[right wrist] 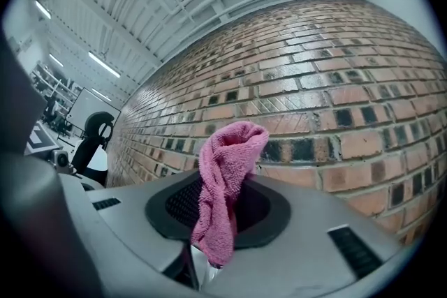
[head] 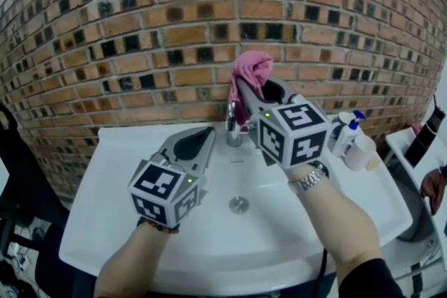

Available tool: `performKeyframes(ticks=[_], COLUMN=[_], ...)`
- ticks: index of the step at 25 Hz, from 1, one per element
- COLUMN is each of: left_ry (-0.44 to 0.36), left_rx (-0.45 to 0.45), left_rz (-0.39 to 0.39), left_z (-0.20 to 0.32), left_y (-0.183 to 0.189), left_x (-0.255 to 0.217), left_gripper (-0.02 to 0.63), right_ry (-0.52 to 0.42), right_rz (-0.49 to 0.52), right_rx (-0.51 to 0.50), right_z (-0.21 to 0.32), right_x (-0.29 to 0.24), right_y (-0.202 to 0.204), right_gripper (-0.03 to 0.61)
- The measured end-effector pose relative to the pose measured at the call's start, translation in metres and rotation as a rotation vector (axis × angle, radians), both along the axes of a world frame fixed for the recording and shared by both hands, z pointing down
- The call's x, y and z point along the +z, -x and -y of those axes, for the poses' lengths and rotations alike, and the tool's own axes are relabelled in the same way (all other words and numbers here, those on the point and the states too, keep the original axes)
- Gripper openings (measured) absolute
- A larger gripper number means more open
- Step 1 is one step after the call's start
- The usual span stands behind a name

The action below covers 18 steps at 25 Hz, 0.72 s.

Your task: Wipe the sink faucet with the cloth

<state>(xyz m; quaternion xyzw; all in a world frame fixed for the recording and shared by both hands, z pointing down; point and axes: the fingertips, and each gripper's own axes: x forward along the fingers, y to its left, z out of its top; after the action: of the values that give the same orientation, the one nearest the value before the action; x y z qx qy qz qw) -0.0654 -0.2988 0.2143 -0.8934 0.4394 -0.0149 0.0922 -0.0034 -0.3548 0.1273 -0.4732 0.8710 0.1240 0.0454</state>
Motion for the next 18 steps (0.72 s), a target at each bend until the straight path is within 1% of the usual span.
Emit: performKeyframes(ticks=[12, 18], left_ry=[0.011, 0.018], left_rx=[-0.009, -0.013], left_rz=[-0.015, -0.014], left_z=[0.004, 0.006], left_y=[0.009, 0.011], left_x=[0.005, 0.007], left_gripper=[0.003, 0.003], right_ry=[0.061, 0.084], right_rz=[0.049, 0.043], right_rx=[0.023, 0.039], right_z=[0.043, 0.06], right_x=[0.001, 0.011], right_y=[-0.012, -0.015], right_gripper=[0.091, 0.083])
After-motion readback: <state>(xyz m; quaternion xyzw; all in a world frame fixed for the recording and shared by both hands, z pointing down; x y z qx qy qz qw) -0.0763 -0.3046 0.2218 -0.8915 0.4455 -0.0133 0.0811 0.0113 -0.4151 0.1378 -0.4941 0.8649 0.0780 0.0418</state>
